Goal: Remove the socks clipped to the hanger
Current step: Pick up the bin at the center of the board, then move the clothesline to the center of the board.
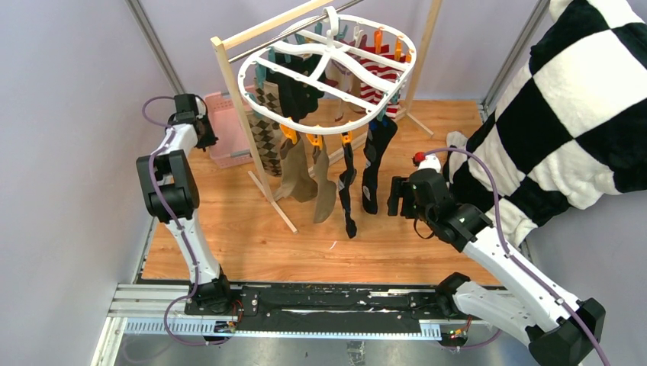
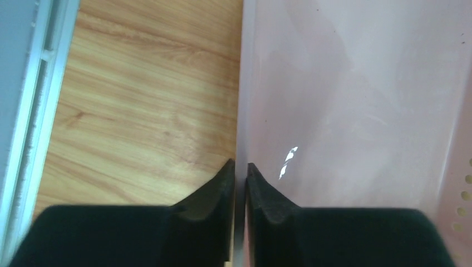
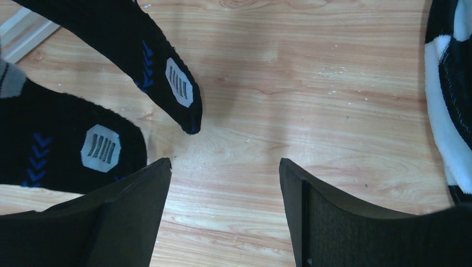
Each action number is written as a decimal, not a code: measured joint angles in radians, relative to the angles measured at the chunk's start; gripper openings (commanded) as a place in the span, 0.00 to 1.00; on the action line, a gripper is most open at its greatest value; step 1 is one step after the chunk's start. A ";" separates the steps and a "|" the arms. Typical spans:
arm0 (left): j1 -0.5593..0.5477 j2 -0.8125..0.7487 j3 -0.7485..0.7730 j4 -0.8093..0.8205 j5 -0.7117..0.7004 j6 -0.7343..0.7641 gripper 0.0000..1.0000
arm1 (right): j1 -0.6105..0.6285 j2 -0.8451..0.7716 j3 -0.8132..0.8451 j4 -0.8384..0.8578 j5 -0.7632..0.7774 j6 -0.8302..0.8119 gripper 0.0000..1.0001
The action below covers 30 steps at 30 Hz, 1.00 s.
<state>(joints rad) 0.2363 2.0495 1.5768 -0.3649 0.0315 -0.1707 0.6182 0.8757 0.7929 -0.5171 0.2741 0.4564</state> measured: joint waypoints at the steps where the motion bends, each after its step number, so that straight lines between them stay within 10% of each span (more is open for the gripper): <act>1: 0.000 -0.004 -0.006 0.001 -0.011 0.001 0.10 | 0.000 -0.004 0.000 0.000 -0.005 -0.003 0.73; 11: -0.003 -0.152 -0.116 -0.019 -0.123 0.047 0.00 | 0.003 -0.078 0.013 -0.012 -0.067 -0.031 0.61; 30: 0.049 -0.917 -0.323 -0.397 -0.239 0.361 0.00 | 0.004 0.025 0.216 -0.046 -0.221 -0.115 0.65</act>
<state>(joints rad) 0.2855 1.1324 1.2537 -0.7616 -0.2077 0.1902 0.6224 0.9005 1.0092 -0.5629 0.0528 0.3412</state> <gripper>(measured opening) 0.037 0.625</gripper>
